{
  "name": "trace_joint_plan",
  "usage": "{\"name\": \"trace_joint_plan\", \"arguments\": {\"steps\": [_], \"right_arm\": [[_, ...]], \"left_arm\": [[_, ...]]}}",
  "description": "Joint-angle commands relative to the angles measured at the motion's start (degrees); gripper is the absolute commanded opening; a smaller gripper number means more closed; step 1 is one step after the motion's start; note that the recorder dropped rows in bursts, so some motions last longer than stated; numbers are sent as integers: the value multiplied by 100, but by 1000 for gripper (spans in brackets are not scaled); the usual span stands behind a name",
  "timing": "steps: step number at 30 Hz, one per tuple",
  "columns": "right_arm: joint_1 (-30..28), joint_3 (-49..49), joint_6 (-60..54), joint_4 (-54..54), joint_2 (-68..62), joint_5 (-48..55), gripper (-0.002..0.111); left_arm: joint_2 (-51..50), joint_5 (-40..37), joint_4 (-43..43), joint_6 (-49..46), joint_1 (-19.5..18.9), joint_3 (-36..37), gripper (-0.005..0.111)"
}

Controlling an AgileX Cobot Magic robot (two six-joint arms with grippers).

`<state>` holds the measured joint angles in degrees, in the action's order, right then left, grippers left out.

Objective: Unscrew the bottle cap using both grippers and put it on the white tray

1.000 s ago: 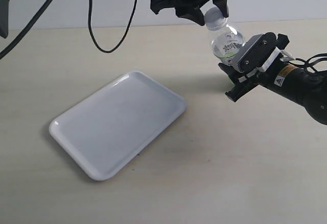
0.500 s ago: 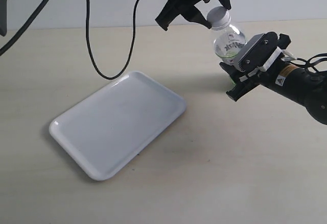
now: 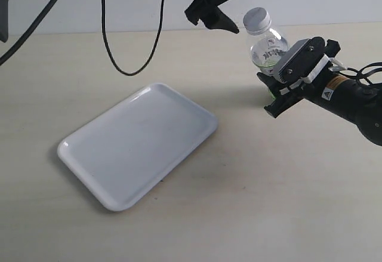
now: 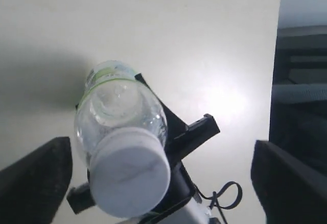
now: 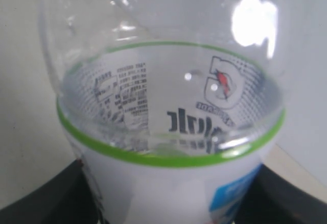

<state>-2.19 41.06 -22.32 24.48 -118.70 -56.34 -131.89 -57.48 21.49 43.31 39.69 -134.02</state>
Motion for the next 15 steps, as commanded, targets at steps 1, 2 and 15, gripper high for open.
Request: {"name": "trace_joint_plan", "arguments": {"steps": [1,2,15], "right_arm": [[-26,-13,-15,104,-1,265,0],[-26,-13,-15,104,-1,273,0],[-26,-13,106,104,-1,347,0]], "left_arm": [[96,255,-4,-2487,10,-95,91],[96,105,-28,-3621,10,-133,91],[29,-731,172,-8439,10,-136,90]]}}
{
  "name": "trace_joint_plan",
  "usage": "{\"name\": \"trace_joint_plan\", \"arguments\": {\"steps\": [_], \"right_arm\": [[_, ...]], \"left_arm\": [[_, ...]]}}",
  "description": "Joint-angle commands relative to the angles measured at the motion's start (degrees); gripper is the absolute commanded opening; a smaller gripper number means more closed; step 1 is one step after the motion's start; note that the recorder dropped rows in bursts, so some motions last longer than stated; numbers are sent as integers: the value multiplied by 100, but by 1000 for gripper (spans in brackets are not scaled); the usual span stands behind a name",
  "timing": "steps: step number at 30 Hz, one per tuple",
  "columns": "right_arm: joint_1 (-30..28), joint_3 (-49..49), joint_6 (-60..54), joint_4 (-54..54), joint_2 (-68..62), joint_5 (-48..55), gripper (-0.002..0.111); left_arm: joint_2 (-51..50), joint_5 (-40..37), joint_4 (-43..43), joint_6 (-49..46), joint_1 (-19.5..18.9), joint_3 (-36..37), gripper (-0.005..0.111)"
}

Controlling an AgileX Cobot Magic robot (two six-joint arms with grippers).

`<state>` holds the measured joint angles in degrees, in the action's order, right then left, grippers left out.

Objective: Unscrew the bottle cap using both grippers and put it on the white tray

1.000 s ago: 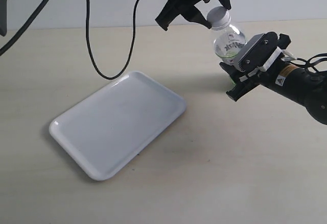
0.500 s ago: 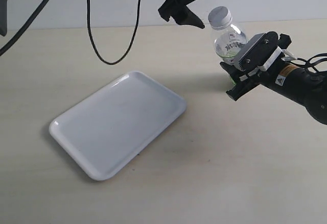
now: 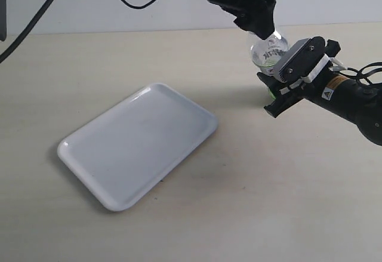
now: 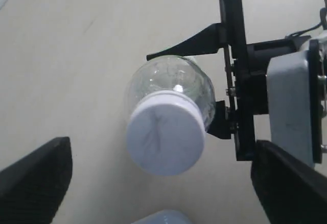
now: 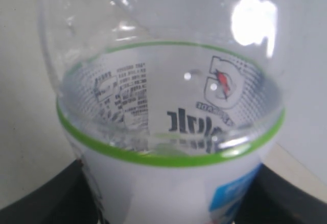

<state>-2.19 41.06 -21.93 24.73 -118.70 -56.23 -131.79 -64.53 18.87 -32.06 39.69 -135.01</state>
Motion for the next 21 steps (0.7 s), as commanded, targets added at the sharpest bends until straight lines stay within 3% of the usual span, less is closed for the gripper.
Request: {"name": "trace_joint_plan", "arguments": {"steps": [1,13,21], "right_arm": [[-26,-13,67,79,-1,336,0],[-26,-13,67,79,-1,336,0],[-26,-13,56,79,-1,325,0]], "left_arm": [[20,-80,533,-1195,22,-37,90],[20,-268,149,-2685,22,-37,90],[-19,80,234,-2957,22,-37,90]]}}
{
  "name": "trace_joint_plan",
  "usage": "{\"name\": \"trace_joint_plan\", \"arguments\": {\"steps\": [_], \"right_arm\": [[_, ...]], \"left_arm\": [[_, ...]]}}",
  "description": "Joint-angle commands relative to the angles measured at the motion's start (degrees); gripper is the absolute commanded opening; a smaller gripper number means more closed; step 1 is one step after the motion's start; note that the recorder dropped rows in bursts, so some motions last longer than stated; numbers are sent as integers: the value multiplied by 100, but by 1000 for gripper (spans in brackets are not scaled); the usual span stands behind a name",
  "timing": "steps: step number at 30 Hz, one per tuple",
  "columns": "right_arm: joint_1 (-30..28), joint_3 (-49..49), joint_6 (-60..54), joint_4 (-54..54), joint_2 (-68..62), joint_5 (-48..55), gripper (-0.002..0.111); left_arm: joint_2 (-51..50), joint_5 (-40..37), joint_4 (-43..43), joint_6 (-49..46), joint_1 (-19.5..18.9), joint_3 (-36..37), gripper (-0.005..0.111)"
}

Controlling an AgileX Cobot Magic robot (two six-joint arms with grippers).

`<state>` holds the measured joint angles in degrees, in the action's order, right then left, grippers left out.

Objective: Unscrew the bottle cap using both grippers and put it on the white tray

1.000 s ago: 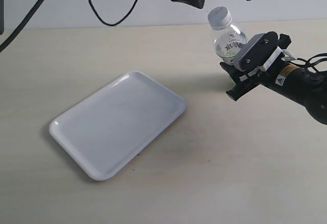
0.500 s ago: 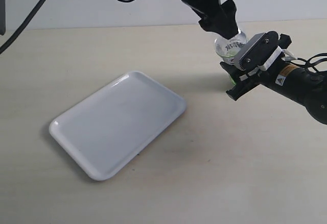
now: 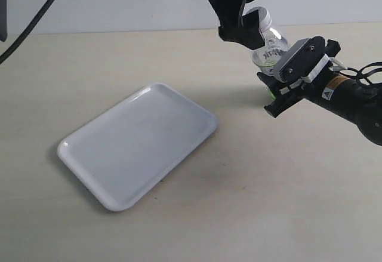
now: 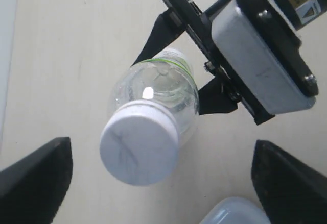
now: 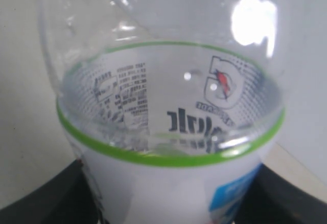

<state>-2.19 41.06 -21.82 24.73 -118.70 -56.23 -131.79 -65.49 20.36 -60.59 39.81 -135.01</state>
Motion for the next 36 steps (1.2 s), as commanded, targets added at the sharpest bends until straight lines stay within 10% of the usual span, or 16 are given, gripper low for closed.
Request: {"name": "trace_joint_plan", "arguments": {"steps": [1,36], "right_arm": [[-26,-13,45,79,-1,304,0],[-26,-13,45,79,-1,265,0]], "left_arm": [[-31,201,86,-144,9,-37,90],[-116,313,98,-364,9,-37,59]]}}
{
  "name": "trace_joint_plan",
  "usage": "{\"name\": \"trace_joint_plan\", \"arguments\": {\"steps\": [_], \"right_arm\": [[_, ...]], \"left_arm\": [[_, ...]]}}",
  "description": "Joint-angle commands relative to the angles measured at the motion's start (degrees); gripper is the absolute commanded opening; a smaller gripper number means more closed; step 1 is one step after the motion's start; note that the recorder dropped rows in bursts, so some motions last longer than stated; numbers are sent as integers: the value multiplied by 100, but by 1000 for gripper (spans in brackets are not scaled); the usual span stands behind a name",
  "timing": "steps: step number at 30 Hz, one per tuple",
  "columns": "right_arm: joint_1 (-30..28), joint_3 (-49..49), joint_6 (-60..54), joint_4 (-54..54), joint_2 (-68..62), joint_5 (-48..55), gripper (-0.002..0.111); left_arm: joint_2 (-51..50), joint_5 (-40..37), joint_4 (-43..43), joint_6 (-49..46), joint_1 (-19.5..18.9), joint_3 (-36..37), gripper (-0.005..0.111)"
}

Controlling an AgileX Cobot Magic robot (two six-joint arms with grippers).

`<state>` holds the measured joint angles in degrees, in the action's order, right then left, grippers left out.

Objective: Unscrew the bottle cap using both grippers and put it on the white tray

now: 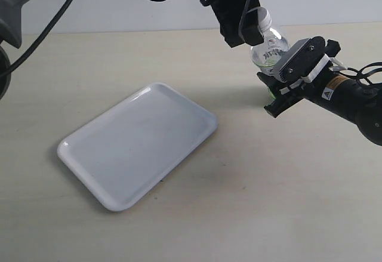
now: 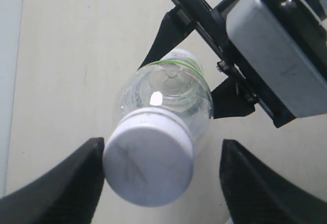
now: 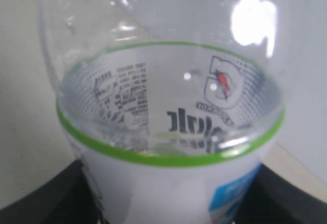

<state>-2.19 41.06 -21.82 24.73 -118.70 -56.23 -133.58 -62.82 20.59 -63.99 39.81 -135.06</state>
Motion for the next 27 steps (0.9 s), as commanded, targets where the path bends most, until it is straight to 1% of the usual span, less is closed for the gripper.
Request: {"name": "trace_joint_plan", "arguments": {"steps": [1,4,7,9,10,15,19,25,27], "right_arm": [[-26,-13,45,79,-1,265,0],[-26,-3,45,79,-1,266,0],[-26,-3,45,90,-1,266,0],[-26,-3,45,90,-1,266,0],[-26,-3,45,90,-1,266,0],[-26,-3,45,90,-1,266,0],[-26,-3,45,90,-1,266,0],[-26,-3,45,90,-1,266,0],[-26,-3,45,90,-1,266,0]], "left_arm": [[63,46,76,-24,9,-32,57],[63,46,86,-24,9,-32,41],[63,46,86,-11,9,-32,20],[63,46,98,-2,9,-32,4],[63,46,98,11,9,-32,0],[86,74,125,386,9,-32,0],[135,74,189,1007,9,-32,0],[268,303,141,2450,9,-32,0],[307,331,106,2784,9,-32,0]]}}
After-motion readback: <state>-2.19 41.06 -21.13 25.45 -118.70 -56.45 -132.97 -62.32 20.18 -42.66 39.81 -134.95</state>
